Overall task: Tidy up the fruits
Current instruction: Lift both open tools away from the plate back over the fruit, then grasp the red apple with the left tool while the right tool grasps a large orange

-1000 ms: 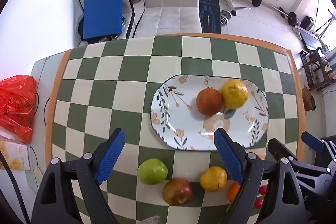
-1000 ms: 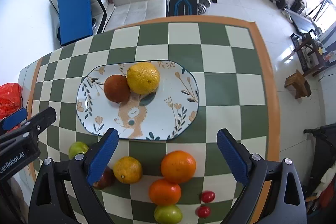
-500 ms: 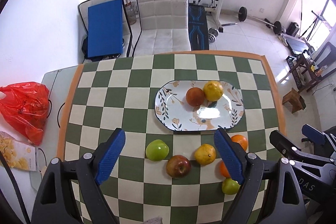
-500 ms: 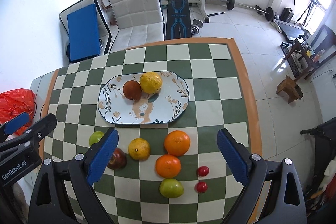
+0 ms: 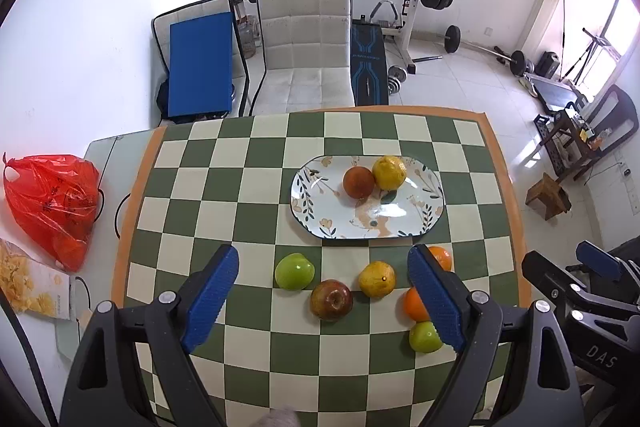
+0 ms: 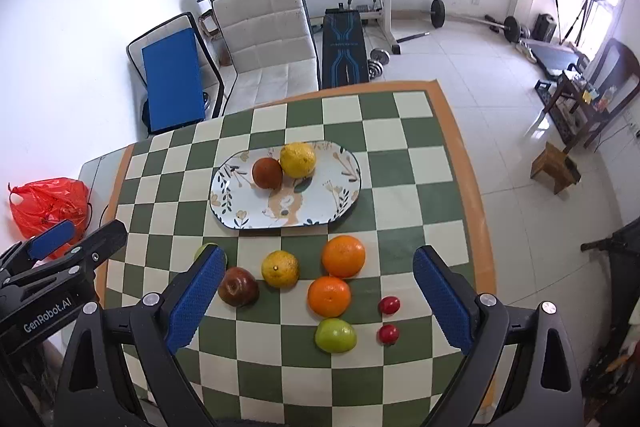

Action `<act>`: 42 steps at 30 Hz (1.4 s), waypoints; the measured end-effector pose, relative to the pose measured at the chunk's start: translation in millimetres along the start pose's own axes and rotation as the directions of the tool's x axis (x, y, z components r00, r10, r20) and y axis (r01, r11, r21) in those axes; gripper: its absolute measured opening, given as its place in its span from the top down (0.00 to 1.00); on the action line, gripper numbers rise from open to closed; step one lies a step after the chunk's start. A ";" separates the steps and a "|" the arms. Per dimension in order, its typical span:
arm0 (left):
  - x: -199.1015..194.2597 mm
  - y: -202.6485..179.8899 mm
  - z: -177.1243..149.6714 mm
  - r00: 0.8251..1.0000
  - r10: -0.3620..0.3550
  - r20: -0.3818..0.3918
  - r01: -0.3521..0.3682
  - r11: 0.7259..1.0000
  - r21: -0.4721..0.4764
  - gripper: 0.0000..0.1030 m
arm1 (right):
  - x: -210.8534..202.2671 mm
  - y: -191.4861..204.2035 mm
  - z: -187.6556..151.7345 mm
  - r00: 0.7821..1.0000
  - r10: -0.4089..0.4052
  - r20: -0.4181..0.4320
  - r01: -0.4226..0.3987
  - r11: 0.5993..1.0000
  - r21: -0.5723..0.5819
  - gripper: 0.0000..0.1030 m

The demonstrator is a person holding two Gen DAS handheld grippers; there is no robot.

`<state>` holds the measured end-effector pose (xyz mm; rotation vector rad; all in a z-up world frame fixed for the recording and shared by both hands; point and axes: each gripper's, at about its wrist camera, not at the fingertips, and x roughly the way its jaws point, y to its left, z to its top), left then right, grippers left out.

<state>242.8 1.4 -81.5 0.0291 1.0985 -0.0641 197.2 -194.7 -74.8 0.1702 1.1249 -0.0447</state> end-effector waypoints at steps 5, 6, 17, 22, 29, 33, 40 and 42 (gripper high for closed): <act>35.8 7.1 -11.3 0.996 0.067 -0.057 -0.067 0.998 0.002 0.00 | 63.4 -21.4 -23.9 0.988 0.031 -0.153 -0.023 0.998 0.057 0.03; 44.6 8.3 -14.6 0.994 0.076 -0.078 -0.076 0.997 0.003 0.00 | 79.4 -26.1 -29.4 0.981 0.053 -0.188 -0.038 0.996 0.081 0.03; 186.1 3.8 -70.8 0.906 0.121 -0.405 -0.096 0.992 0.081 0.00 | 228.5 -38.7 -81.7 0.897 0.114 -0.427 -0.060 0.989 0.138 0.15; 232.9 -15.2 -82.5 0.867 0.120 -0.484 -0.052 0.987 0.152 0.00 | 243.8 -38.8 -88.4 0.882 0.116 -0.457 -0.069 0.991 0.117 0.17; 240.4 -33.3 -89.6 0.881 0.081 -0.467 0.020 0.978 0.206 0.39 | 253.8 -36.5 -88.3 0.874 0.128 -0.468 -0.084 0.990 0.113 0.17; 231.7 -22.1 -102.8 0.869 0.075 -0.489 0.010 0.986 0.168 0.39 | 266.6 -28.9 -89.7 0.859 0.134 -0.495 -0.092 0.990 0.107 0.35; 223.7 17.3 -124.0 0.842 -0.029 -0.538 0.028 1.000 -0.010 0.39 | 270.6 -12.8 -99.4 0.820 0.152 -0.551 -0.127 0.988 0.083 0.36; 224.8 23.5 -127.1 0.839 -0.061 -0.541 0.046 0.998 -0.041 0.38 | 270.3 -9.7 -101.5 0.829 0.136 -0.543 -0.119 0.991 0.068 0.36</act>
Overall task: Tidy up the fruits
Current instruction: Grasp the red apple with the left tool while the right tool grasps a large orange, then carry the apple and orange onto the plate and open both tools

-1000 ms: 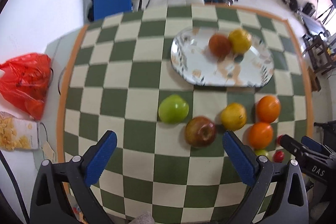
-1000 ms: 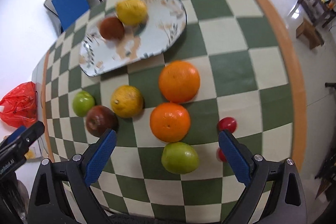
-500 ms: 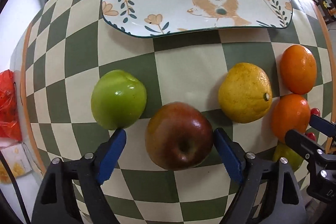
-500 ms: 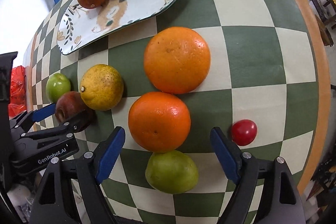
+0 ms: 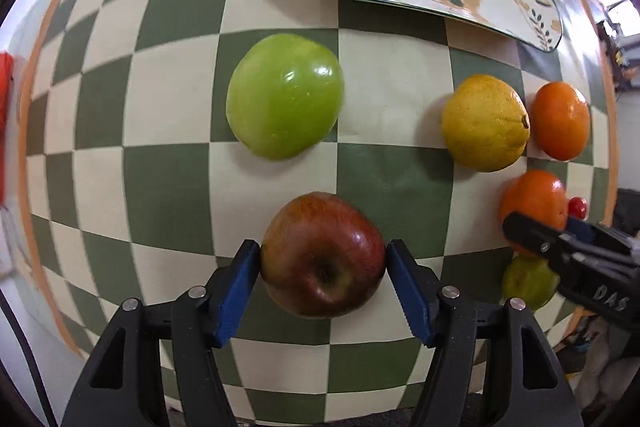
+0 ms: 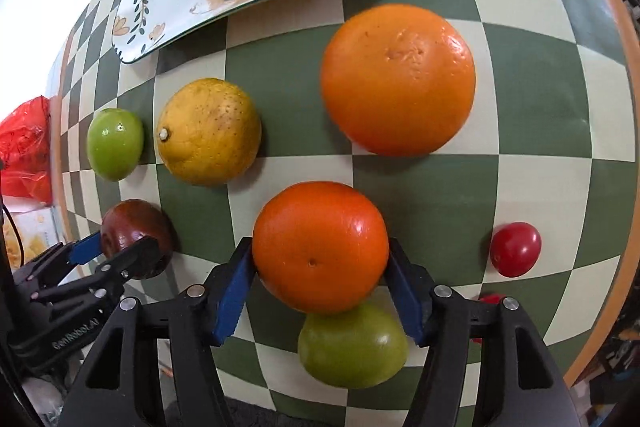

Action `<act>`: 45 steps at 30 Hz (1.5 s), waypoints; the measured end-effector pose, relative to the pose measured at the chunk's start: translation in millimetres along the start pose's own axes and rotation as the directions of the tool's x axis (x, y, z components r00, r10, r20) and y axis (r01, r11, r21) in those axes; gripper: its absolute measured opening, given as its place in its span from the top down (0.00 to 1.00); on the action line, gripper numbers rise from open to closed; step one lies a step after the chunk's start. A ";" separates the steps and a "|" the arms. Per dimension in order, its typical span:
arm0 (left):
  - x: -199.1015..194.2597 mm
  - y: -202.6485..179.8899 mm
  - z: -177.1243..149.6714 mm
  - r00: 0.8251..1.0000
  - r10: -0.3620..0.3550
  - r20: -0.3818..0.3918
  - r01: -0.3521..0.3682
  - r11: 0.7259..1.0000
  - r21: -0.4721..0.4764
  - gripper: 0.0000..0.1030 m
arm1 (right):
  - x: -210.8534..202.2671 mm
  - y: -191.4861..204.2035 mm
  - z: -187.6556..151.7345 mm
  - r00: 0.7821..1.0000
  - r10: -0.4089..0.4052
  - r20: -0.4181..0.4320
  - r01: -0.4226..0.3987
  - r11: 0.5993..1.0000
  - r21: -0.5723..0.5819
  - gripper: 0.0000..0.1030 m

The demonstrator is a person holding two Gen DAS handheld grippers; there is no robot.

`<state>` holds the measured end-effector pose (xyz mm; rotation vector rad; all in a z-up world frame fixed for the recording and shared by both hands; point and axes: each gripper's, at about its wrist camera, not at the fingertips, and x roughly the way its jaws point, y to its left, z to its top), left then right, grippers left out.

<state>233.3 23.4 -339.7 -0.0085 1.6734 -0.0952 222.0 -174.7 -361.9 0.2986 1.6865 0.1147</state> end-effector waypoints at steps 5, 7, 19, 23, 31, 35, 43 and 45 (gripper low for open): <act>1.6 -3.6 6.7 1.000 0.002 -0.025 -0.001 0.999 0.037 0.37 | 0.8 2.8 -0.5 1.000 -0.014 -0.004 0.014 1.000 0.007 0.35; 9.4 -9.1 12.7 0.999 -0.006 -0.038 0.007 0.999 0.040 0.37 | 1.3 2.4 -0.1 1.000 -0.010 -0.004 0.010 1.000 0.012 0.35; -32.8 -21.7 3.0 0.997 -0.080 0.022 0.080 0.997 -0.006 0.39 | -27.3 1.8 -9.1 0.992 0.119 0.033 -0.120 0.992 0.048 0.37; -86.2 -18.2 25.3 0.979 -0.172 0.105 0.176 0.984 -0.031 0.39 | -71.1 3.8 7.6 0.976 0.186 0.115 -0.193 0.980 0.053 0.37; -131.8 -13.1 147.7 0.968 -0.129 0.215 0.137 0.990 -0.023 0.38 | -95.6 3.0 118.8 0.978 0.070 0.195 -0.075 0.997 0.017 0.37; -108.7 -6.9 198.9 0.980 -0.069 0.187 0.078 0.996 -0.040 0.38 | -70.6 6.1 161.5 0.990 -0.006 0.144 0.007 1.000 -0.002 0.37; -63.1 -2.6 251.8 0.996 -0.053 0.071 0.057 0.997 -0.057 0.38 | -46.1 8.1 182.1 0.996 -0.037 0.085 0.040 0.999 -0.025 0.37; -58.4 -4.6 253.1 0.997 -0.053 0.055 0.055 0.997 -0.052 0.38 | -40.8 8.6 179.8 0.996 -0.040 0.078 0.042 0.999 -0.024 0.37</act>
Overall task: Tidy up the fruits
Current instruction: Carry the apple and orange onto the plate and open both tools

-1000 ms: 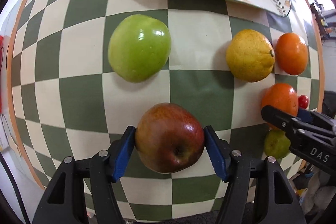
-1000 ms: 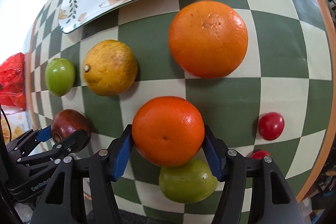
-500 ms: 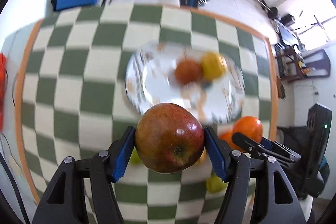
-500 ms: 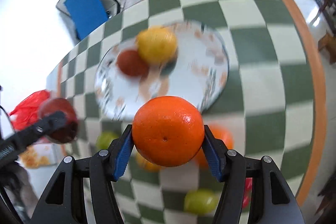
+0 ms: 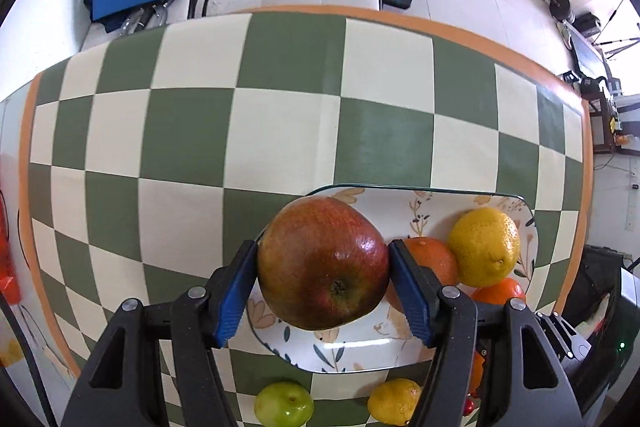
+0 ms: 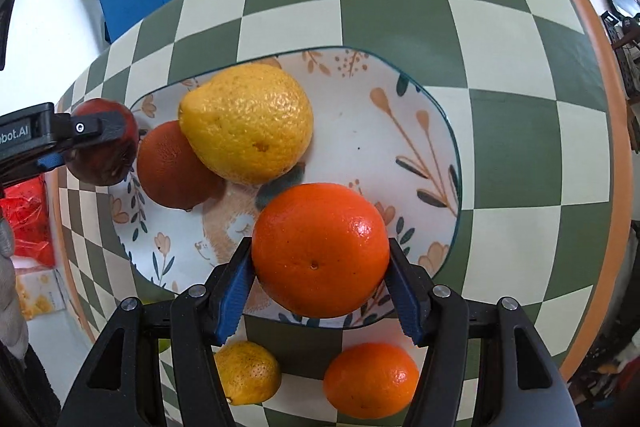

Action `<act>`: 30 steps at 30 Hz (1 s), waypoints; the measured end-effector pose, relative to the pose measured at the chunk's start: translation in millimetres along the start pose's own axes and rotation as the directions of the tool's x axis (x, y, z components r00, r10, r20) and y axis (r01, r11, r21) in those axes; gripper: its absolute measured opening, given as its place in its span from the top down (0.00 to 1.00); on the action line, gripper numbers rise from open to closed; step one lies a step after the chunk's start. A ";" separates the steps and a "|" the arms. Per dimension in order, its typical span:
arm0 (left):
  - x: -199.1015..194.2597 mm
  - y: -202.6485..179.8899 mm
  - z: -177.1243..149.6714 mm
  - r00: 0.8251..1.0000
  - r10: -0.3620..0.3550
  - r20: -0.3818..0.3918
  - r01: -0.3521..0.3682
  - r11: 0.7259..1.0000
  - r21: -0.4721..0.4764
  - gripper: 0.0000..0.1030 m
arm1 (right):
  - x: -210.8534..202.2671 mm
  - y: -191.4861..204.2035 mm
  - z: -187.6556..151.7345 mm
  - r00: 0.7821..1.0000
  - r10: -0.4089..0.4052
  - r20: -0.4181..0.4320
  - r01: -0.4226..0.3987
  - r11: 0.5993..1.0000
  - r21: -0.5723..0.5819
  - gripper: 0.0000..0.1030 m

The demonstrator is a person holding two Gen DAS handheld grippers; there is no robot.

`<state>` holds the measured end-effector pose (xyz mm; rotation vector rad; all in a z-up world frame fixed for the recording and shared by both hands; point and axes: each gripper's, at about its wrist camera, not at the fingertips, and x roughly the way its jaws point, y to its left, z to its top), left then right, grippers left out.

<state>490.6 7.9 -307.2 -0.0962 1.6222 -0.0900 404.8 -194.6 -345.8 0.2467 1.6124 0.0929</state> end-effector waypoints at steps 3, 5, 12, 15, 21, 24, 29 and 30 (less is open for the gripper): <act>7.1 -2.4 0.1 1.000 0.003 -0.017 -0.003 1.000 0.011 0.38 | 9.1 -0.1 -0.3 1.000 0.000 -0.018 0.001 1.000 0.006 0.36; 12.7 -2.5 1.3 1.000 0.007 -0.031 -0.006 1.000 0.010 0.38 | 10.7 -0.6 -0.8 1.000 0.012 -0.012 -0.012 1.000 0.025 0.36; 24.0 3.0 5.2 0.999 -0.010 -0.049 0.009 1.000 -0.024 0.37 | 4.9 -6.6 -1.6 0.999 0.035 -0.019 -0.034 0.998 0.046 0.22; 16.2 7.0 7.4 0.999 -0.017 -0.028 0.016 0.999 -0.041 0.19 | -3.1 -12.4 -3.0 0.999 0.047 -0.012 -0.046 0.997 0.055 0.21; -11.1 10.0 -3.4 0.999 0.026 0.038 -0.026 1.000 -0.018 0.14 | -27.0 -9.3 -16.5 0.999 0.000 0.042 -0.002 0.998 0.059 0.08; -26.2 7.8 -18.2 0.996 0.060 0.072 -0.060 0.998 -0.005 0.14 | -40.2 -5.2 -22.7 0.996 -0.039 0.077 0.036 0.998 0.045 0.08; -52.2 6.7 -61.4 0.977 0.123 0.172 -0.128 0.992 0.020 0.14 | -65.8 1.7 -45.3 0.988 -0.074 0.134 0.072 0.997 0.021 0.08; -57.5 5.2 -70.8 0.972 0.137 0.193 -0.145 0.989 0.026 0.14 | -67.9 4.5 -48.3 0.987 -0.079 0.142 0.077 0.997 0.017 0.08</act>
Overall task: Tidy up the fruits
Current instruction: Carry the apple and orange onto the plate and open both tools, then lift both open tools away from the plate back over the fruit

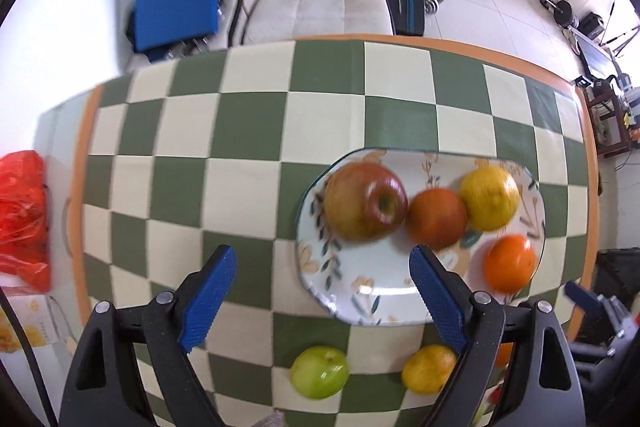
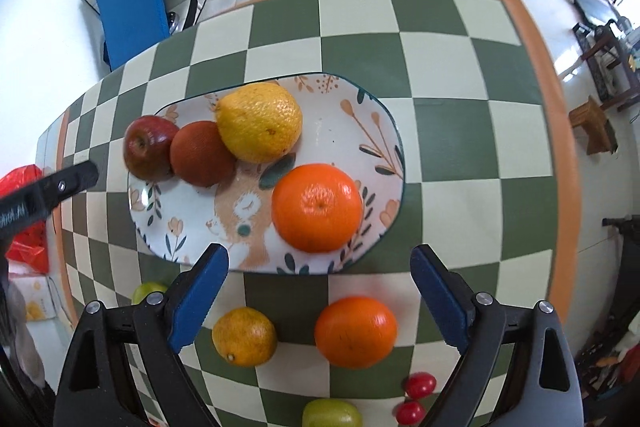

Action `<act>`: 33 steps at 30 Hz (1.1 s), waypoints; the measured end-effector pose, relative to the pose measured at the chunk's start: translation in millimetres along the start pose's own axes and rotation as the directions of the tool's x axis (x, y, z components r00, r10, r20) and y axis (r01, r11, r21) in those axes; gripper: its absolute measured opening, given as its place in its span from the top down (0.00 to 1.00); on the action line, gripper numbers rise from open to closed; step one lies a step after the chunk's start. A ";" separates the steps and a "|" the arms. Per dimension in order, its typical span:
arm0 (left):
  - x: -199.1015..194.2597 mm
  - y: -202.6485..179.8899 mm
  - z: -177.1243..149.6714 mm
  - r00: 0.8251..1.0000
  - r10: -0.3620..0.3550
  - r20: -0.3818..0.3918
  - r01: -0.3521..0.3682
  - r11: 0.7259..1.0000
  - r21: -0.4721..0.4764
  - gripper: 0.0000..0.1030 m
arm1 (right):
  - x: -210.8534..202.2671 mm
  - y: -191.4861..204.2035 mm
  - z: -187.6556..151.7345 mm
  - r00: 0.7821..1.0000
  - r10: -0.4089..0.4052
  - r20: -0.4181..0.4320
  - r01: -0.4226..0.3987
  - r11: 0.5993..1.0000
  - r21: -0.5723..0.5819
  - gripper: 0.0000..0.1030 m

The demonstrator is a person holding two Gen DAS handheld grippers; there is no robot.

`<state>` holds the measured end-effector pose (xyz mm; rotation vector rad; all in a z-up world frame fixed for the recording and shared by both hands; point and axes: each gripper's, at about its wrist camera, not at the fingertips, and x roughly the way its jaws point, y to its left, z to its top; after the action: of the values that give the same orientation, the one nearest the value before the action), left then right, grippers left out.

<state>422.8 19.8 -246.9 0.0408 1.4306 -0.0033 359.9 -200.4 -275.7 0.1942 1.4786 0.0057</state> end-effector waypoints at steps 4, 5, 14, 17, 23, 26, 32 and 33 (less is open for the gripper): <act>-25.3 -2.9 -29.5 0.999 0.005 0.052 -0.005 1.000 0.011 0.14 | -25.2 7.3 -24.3 0.999 -0.010 0.053 0.012 1.000 -0.028 0.08; -32.7 -2.8 -37.2 0.998 -0.001 0.063 0.000 1.000 0.009 0.14 | -30.1 8.9 -27.9 0.998 -0.010 0.063 0.012 0.999 -0.033 0.08; -98.7 -1.6 -86.9 0.981 -0.019 0.192 0.018 1.000 0.010 0.14 | -97.2 18.4 -74.5 0.983 -0.007 0.184 0.020 0.998 -0.065 0.08; -119.3 -1.5 -102.4 0.973 -0.023 0.230 0.021 1.000 0.015 0.14 | -121.7 19.7 -89.0 0.975 -0.010 0.223 0.027 0.997 -0.071 0.08; -151.5 -6.3 -129.4 0.957 -0.034 0.287 0.027 0.999 0.030 0.14 | -164.2 23.9 -116.6 0.960 -0.003 0.281 0.026 0.996 -0.081 0.08; -162.8 -6.9 -140.5 0.953 -0.046 0.301 0.038 0.999 0.031 0.14 | -182.9 26.4 -128.7 0.952 0.003 0.305 0.022 0.997 -0.080 0.08; -182.7 -7.4 -158.3 0.940 -0.051 0.337 0.045 0.999 0.026 0.14 | -210.7 29.2 -146.2 0.936 0.006 0.352 0.020 0.997 -0.070 0.08; -184.9 -7.6 -160.2 0.939 -0.053 0.340 0.047 0.999 0.026 0.14 | -213.1 29.5 -147.2 0.935 0.007 0.355 0.018 0.998 -0.068 0.08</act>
<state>238.2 12.9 -86.4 0.0171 1.0841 -0.0623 197.6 -179.0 -72.9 0.1256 1.1157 0.0174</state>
